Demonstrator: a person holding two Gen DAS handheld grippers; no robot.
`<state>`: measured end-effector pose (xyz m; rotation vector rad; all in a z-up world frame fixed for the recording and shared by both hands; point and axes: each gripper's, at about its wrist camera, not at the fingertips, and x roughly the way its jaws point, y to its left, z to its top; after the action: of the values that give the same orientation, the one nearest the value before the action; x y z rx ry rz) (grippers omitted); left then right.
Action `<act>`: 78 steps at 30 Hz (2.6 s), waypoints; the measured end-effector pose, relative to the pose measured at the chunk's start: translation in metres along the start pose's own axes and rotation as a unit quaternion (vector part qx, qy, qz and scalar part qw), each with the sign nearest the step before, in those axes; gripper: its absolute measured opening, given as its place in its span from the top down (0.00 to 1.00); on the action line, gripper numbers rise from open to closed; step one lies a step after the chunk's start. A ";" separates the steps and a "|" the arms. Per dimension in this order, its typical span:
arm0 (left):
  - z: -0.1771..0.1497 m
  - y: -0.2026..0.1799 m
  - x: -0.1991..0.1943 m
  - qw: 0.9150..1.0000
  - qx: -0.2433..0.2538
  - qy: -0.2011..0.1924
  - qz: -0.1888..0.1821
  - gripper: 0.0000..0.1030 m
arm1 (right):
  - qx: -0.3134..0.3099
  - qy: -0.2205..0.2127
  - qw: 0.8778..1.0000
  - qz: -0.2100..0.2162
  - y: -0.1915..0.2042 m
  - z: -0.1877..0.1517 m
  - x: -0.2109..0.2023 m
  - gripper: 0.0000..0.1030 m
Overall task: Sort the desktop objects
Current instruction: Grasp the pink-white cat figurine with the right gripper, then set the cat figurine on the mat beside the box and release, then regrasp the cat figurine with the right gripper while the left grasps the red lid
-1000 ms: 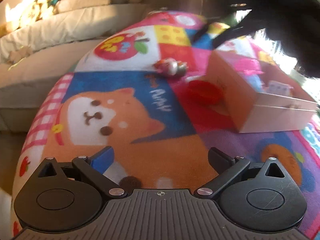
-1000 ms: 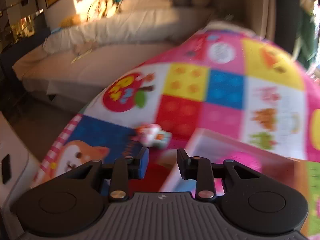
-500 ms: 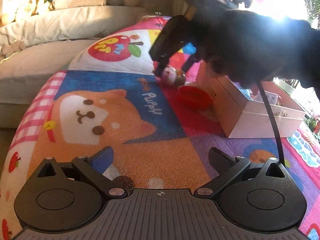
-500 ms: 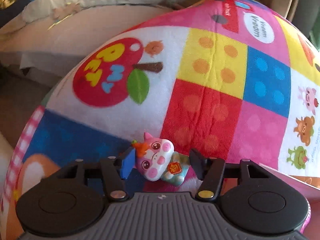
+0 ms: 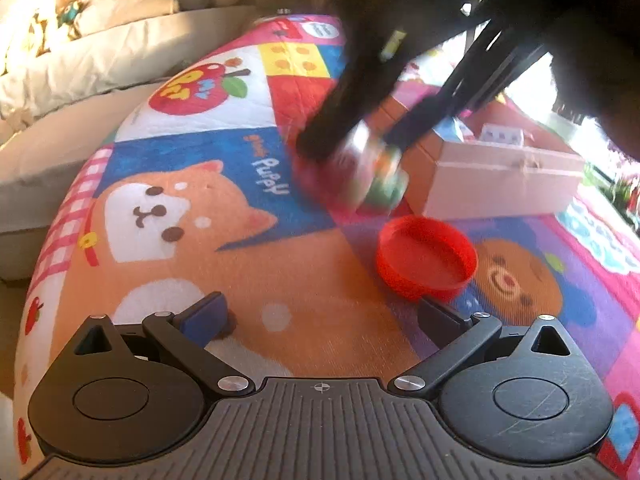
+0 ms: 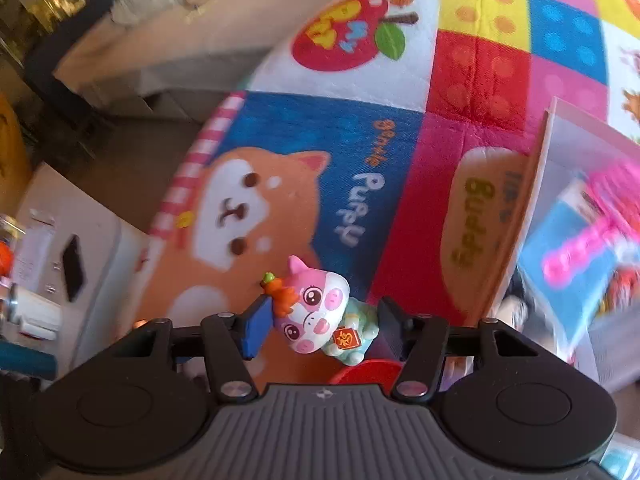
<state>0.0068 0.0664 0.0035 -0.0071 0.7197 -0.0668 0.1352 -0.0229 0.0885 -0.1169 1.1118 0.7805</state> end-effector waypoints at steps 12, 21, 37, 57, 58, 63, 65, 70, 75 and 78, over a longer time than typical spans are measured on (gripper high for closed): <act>0.003 -0.015 -0.012 1.000 0.003 0.008 0.001 0.00 | -0.060 -0.168 0.978 -0.110 -0.043 -0.138 -0.101 0.43; 0.022 -0.061 0.009 0.998 0.069 0.003 0.002 0.00 | -0.108 -0.190 0.962 -0.161 -0.043 -0.212 -0.065 0.16; 0.017 -0.077 0.011 0.996 0.089 0.009 -0.020 0.33 | -0.045 -0.187 0.971 -0.144 -0.062 -0.219 -0.054 0.00; -0.025 -0.039 -0.032 0.999 0.023 0.023 -0.001 0.01 | -0.031 -0.160 0.975 -0.149 -0.058 -0.233 -0.054 0.00; -0.025 -0.039 -0.032 0.999 0.024 0.022 -0.001 0.00 | -0.029 -0.159 0.976 -0.147 -0.058 -0.232 -0.055 0.00; -0.028 -0.039 -0.031 1.000 0.024 0.016 -0.003 0.00 | -0.038 -0.189 0.966 -0.171 -0.055 -0.221 -0.066 0.00; -0.028 -0.039 -0.031 1.000 0.024 0.016 -0.004 0.00 | -0.061 -0.200 0.959 -0.192 -0.051 -0.213 -0.065 0.00; -0.027 -0.041 -0.031 0.999 0.027 0.020 -0.003 0.00 | -0.100 -0.199 0.954 -0.200 -0.046 -0.194 -0.053 0.19; -0.019 -0.041 -0.030 0.999 0.020 0.027 -0.022 0.00 | -0.082 -0.165 0.964 -0.192 -0.054 -0.182 -0.042 0.54; -0.016 -0.049 -0.027 0.999 0.033 0.029 -0.015 0.04 | -0.078 -0.163 0.966 -0.184 -0.055 -0.187 -0.048 0.54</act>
<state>-0.0272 0.0194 0.0107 0.0474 0.7744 -0.1209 0.0172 -0.1723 0.0257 -0.3080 0.6875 0.5282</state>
